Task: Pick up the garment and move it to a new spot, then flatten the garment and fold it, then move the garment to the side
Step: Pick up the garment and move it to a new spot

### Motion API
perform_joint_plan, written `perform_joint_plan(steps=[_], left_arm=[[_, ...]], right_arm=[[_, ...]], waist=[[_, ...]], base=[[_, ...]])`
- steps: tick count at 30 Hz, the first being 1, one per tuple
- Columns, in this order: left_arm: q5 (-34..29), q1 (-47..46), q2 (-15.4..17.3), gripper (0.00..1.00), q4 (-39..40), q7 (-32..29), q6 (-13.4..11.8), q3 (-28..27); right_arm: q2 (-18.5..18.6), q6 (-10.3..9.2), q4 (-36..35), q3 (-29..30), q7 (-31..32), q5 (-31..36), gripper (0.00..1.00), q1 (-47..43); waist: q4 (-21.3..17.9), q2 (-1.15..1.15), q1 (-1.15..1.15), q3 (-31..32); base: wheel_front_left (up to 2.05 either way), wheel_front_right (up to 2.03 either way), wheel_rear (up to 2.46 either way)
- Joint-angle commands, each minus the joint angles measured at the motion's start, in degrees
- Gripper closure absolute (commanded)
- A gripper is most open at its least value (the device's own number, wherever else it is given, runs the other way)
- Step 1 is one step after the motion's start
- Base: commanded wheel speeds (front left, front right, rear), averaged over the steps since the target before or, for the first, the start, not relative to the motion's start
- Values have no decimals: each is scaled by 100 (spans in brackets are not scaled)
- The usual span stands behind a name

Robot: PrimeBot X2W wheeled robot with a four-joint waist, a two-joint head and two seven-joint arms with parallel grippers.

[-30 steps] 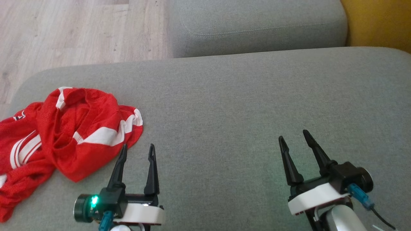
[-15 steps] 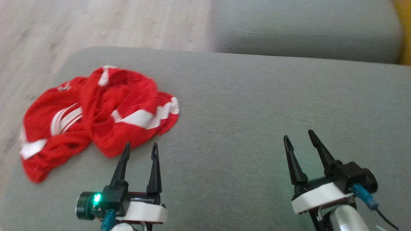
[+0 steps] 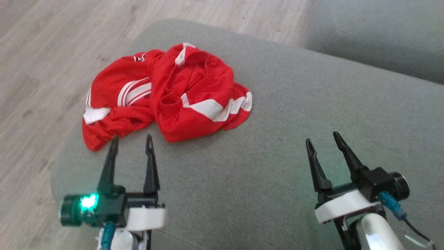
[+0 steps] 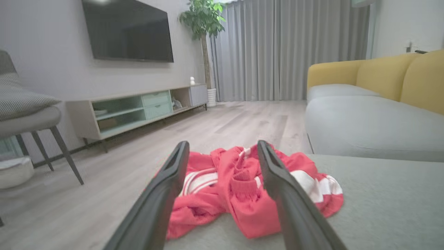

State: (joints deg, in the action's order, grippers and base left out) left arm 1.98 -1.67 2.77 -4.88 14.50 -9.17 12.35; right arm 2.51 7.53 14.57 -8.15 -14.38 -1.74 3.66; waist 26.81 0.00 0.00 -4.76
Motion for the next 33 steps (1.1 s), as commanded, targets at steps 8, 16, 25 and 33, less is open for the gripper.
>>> perform_joint_plan(steps=[8,16,25,33], left_arm=[[-250,-1248,340,0,663,50,75,-225],[-292,-3554,885,0,-630,50,797,-182],[-224,-5670,1080,0,-4334,-870,1337,-67],[-54,-6149,1195,54,-5934,-1251,1582,56]], right_arm=[[169,-4,-278,75,-62,449,0,448],[765,-4,-540,74,-62,641,0,927],[1014,-4,-832,-102,-62,675,0,1212],[1038,-4,-960,-78,-62,701,0,1235]], waist=[[-73,0,0,-978],[-239,0,0,-2157],[-687,0,0,-2749],[-900,0,0,-2964]], base=[[0,0,0],[0,0,0],[0,0,0],[0,0,0]])
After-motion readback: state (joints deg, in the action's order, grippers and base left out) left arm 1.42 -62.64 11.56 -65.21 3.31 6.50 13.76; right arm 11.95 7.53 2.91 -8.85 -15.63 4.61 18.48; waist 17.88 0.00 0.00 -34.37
